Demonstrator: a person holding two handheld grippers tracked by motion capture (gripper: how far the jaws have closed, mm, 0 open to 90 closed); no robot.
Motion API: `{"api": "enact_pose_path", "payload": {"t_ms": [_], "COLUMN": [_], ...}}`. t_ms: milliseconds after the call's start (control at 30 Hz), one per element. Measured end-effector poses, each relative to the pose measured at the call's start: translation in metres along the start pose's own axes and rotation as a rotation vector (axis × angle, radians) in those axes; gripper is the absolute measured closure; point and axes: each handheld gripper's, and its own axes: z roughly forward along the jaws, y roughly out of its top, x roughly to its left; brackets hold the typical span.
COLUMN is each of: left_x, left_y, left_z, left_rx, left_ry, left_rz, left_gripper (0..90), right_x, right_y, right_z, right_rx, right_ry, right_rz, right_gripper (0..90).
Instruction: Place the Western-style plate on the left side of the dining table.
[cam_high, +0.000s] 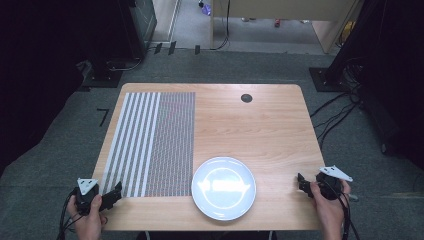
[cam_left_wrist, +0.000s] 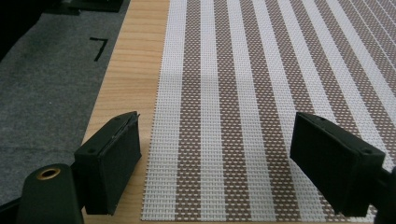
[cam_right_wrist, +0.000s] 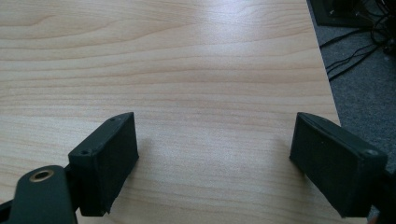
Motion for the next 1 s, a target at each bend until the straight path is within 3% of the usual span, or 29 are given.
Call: {"api": "enact_pose_path", "payload": {"t_ms": [100, 567, 667, 700, 833, 867, 900, 933, 1000], "left_x": [-0.004, -0.041, -0.053, -0.063, -0.083, -0.083, -0.092, -0.092, -0.106], "left_y": [0.003, 0.042, 0.048, 0.049, 0.046, 0.046, 0.044, 0.044, 0.039], "left_z": [-0.003, -0.005, -0.004, -0.003, 0.003, 0.003, 0.004, 0.004, 0.002], "left_rx": [-0.003, -0.066, -0.082, -0.096, -0.089, -0.089, -0.085, -0.085, -0.085], "left_ry": [-0.047, -0.057, -0.081, -0.105, -0.168, -0.168, -0.196, -0.196, -0.218], "left_rz": [-0.044, -0.027, -0.037, -0.039, -0.01, -0.01, 0.001, 0.001, 0.048], "left_gripper": [16.5, 16.5, 16.5, 16.5, 16.5, 16.5, 16.5, 16.5, 16.5], "right_x": [0.0, 0.0, 0.0, 0.0, 0.0, 0.0, 0.0, 0.0, 0.002], "right_y": [0.0, 0.0, 0.0, 0.0, 0.0, 0.0, -0.001, -0.001, -0.001], "right_z": [0.0, 0.0, 0.0, 0.0, 0.0, 0.0, -0.001, -0.001, -0.003], "right_rx": [0.0, 0.0, 0.0, -0.001, -0.001, -0.001, -0.001, -0.005, -0.021], "right_ry": [0.0, -0.001, -0.001, -0.001, -0.002, -0.002, -0.013, -0.018, -0.015], "right_rz": [0.0, 0.0, 0.0, 0.001, 0.001, 0.001, 0.014, 0.021, 0.06], "right_gripper": [14.5, 14.5, 14.5, 14.7, 14.8, 14.8, 15.3, 16.1, 17.2]}}
